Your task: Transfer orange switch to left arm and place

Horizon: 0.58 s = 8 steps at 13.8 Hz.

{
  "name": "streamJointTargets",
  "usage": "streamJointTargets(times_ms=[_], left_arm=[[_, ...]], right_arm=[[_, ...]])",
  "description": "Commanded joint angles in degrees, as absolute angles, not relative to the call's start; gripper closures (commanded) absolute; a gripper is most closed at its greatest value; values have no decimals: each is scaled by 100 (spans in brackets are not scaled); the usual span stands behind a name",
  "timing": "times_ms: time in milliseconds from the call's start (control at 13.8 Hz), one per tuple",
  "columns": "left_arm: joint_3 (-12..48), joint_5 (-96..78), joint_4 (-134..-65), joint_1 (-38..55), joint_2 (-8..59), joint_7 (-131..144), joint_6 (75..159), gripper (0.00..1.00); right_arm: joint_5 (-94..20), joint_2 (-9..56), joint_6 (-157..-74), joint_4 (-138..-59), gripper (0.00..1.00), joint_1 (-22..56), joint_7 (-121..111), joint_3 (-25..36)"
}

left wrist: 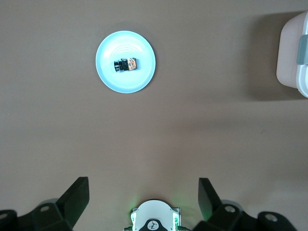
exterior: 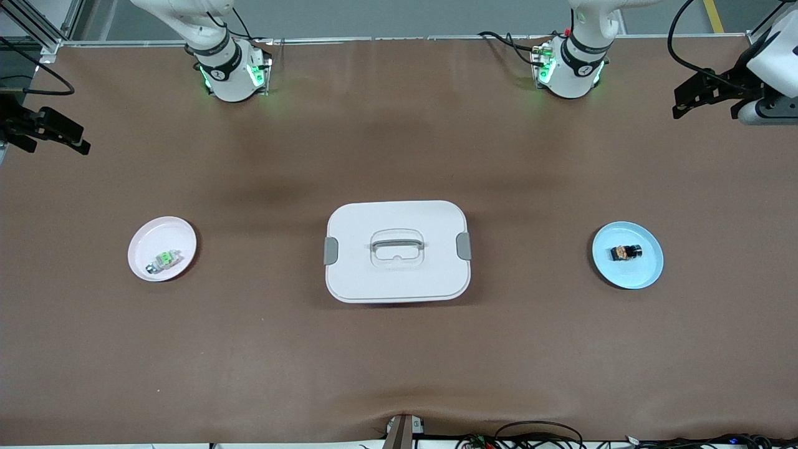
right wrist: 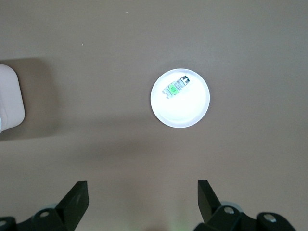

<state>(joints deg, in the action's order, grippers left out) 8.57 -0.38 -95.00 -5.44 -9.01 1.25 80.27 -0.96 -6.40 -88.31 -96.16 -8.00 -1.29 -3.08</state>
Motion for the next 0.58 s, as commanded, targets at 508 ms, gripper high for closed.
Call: streamJointTargets(times_ms=[508], left_arm=[[826,9,-9158,-571,-765,176,7901,0]], right_arm=[[-123,-677,-8833,-9457,0,-853,-53,-369]])
